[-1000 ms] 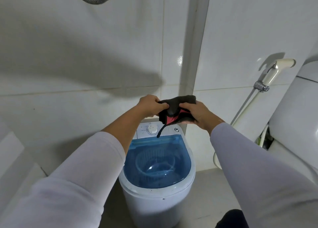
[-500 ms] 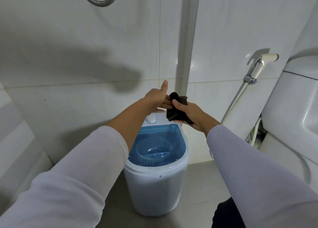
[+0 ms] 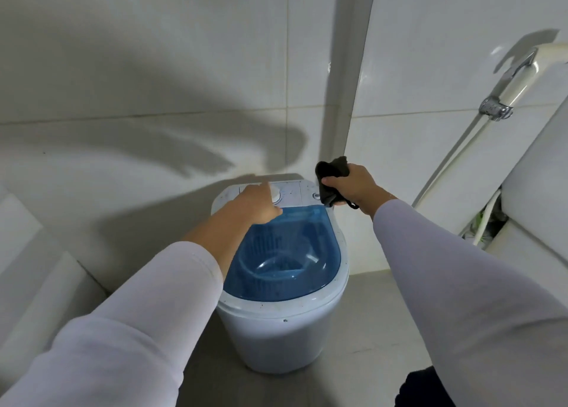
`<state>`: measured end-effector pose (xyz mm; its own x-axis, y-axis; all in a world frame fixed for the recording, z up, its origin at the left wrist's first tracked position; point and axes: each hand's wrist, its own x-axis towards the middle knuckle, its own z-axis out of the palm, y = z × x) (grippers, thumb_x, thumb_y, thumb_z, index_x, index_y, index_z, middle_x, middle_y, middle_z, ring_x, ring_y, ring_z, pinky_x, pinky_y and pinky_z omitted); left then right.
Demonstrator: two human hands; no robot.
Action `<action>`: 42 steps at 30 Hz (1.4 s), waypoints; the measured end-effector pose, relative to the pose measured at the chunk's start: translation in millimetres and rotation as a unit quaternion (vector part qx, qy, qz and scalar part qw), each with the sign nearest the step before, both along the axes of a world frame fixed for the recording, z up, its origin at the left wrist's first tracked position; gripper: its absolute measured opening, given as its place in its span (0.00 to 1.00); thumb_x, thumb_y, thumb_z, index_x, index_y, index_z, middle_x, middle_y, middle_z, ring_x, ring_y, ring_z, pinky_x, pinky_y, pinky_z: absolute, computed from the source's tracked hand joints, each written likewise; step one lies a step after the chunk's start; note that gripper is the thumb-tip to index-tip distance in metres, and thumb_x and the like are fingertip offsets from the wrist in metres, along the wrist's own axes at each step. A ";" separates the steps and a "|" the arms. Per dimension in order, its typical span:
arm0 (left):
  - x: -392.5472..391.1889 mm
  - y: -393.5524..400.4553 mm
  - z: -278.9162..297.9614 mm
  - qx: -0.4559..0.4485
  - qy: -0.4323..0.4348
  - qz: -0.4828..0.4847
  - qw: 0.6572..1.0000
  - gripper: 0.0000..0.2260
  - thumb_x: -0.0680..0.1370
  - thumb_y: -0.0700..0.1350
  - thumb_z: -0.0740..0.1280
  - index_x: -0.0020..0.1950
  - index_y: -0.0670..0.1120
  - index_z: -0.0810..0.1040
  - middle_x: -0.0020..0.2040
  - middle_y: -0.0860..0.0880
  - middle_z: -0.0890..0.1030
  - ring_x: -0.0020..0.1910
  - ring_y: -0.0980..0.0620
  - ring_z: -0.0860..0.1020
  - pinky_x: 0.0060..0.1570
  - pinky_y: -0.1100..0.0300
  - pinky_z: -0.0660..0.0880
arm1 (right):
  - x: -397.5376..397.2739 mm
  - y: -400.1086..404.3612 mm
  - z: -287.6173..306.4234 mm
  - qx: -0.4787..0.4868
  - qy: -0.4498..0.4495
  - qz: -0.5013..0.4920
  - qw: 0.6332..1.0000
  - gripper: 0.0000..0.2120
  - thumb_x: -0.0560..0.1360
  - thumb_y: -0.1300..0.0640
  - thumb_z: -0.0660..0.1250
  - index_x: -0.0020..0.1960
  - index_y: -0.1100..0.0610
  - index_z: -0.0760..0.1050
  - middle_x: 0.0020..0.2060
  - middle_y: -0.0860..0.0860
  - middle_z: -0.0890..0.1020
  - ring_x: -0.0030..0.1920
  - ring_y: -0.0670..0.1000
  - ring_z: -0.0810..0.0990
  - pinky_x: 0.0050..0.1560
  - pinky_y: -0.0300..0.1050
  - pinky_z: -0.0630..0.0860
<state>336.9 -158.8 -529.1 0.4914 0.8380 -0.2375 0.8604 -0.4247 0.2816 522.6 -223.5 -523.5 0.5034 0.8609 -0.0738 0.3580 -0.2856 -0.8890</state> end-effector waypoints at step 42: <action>21.7 22.9 -45.1 0.073 -0.079 0.066 0.992 0.42 0.79 0.41 0.63 0.76 0.50 0.32 0.33 0.48 0.68 0.30 0.53 0.68 0.29 0.60 0.65 | 6.0 37.2 -49.7 -0.045 -0.401 0.182 0.897 0.21 0.67 0.73 0.60 0.53 0.55 0.81 0.49 0.57 0.81 0.50 0.60 0.79 0.46 0.48 0.76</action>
<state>358.6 -136.0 -574.2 0.3961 0.9175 -0.0374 0.8617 -0.3573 0.3603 528.6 -186.3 -573.2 0.1132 0.9876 0.1092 0.9557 -0.0782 -0.2838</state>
